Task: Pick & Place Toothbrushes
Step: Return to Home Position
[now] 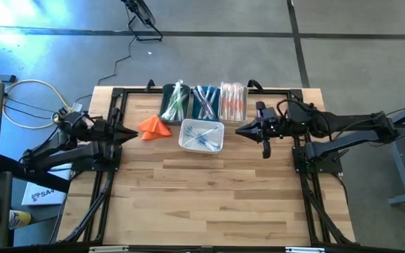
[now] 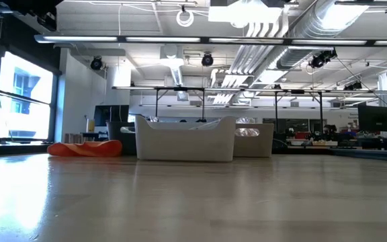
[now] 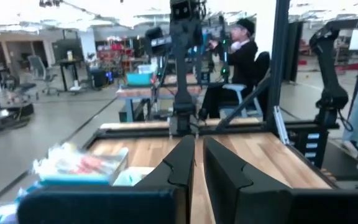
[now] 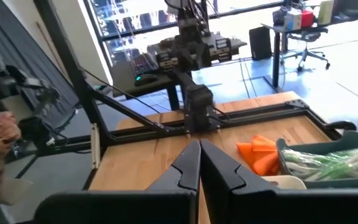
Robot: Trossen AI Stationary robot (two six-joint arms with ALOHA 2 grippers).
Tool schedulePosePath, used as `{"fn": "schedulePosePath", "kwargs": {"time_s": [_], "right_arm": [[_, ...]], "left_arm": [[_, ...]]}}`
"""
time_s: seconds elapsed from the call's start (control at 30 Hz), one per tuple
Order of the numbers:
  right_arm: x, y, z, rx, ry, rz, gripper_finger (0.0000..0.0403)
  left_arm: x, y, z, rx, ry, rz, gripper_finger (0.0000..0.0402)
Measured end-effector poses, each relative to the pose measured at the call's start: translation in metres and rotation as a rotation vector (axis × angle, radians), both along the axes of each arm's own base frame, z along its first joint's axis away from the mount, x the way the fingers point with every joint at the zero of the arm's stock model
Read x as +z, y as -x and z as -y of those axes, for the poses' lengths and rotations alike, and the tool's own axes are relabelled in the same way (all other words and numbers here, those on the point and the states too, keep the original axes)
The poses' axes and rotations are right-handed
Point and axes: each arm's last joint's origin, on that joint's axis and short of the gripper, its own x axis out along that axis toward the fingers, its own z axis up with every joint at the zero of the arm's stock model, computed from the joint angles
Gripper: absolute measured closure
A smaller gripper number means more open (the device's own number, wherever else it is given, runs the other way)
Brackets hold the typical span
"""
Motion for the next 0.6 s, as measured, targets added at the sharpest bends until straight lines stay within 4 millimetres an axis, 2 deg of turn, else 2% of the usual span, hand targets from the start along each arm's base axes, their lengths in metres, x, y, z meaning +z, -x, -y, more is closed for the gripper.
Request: {"fn": "schedulePosePath", "kwargs": {"time_s": [0.3,0.5,0.6], "right_arm": [[0.007,0.017,-0.002,0.010,-0.002,0.016,0.0401],[0.014,0.044,0.002,-0.073,0.003,0.034,0.0401],[0.008,0.055,0.003,-0.103,0.005,0.057,0.0401]], "left_arm": [[-0.007,0.004,0.000,0.048,0.022,-0.041,0.0371],[-0.008,0.004,-0.001,0.064,0.051,-0.055,0.0371],[-0.008,0.004,0.000,0.054,0.051,-0.057,0.0371]]}}
